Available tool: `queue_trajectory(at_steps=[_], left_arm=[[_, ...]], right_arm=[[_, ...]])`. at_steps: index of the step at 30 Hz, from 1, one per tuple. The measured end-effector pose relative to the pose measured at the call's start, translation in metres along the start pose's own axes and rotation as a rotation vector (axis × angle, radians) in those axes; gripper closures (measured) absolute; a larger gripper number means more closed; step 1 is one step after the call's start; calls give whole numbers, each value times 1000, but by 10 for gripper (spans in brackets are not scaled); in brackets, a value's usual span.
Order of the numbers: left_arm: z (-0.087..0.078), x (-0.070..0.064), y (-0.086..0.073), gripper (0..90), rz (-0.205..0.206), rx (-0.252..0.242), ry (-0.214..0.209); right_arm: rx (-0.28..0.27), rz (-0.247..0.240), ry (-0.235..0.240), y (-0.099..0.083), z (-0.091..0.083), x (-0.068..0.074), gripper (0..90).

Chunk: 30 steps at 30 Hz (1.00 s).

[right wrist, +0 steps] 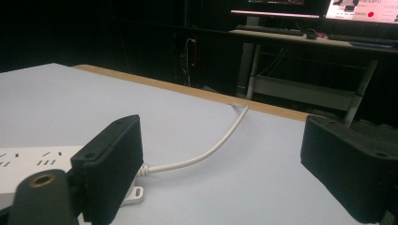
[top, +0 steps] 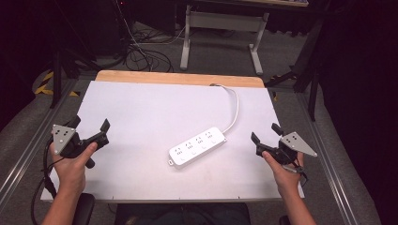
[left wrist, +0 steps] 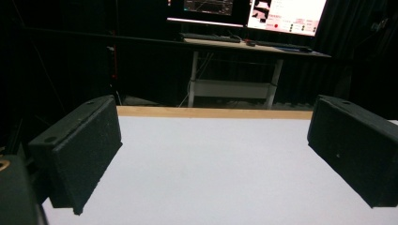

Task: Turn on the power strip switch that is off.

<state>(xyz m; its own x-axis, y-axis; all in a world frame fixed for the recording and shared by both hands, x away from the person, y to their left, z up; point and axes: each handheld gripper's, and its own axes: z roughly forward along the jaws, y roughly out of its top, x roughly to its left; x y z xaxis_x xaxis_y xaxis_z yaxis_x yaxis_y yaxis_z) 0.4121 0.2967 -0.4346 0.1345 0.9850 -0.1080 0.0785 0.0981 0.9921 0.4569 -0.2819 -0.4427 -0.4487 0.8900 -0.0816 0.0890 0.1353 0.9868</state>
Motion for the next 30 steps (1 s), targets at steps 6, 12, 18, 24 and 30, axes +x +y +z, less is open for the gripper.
queue_trajectory(at_steps=[6,12,18,24,30], left_arm=[[0,0,0,36,2,1,-2],[0,0,0,37,1,1,-4],[0,0,0,38,2,1,-3],[0,0,0,38,-5,1,-2],[0,1,0,38,-8,4,-1]], right_arm=[[-3,1,0,0,0,0,140],[-9,-1,-3,1,0,-1,142],[-26,-3,-7,2,-1,-1,335],[-40,-11,22,3,-4,-1,560],[-50,-18,46,4,-6,-1,781]])
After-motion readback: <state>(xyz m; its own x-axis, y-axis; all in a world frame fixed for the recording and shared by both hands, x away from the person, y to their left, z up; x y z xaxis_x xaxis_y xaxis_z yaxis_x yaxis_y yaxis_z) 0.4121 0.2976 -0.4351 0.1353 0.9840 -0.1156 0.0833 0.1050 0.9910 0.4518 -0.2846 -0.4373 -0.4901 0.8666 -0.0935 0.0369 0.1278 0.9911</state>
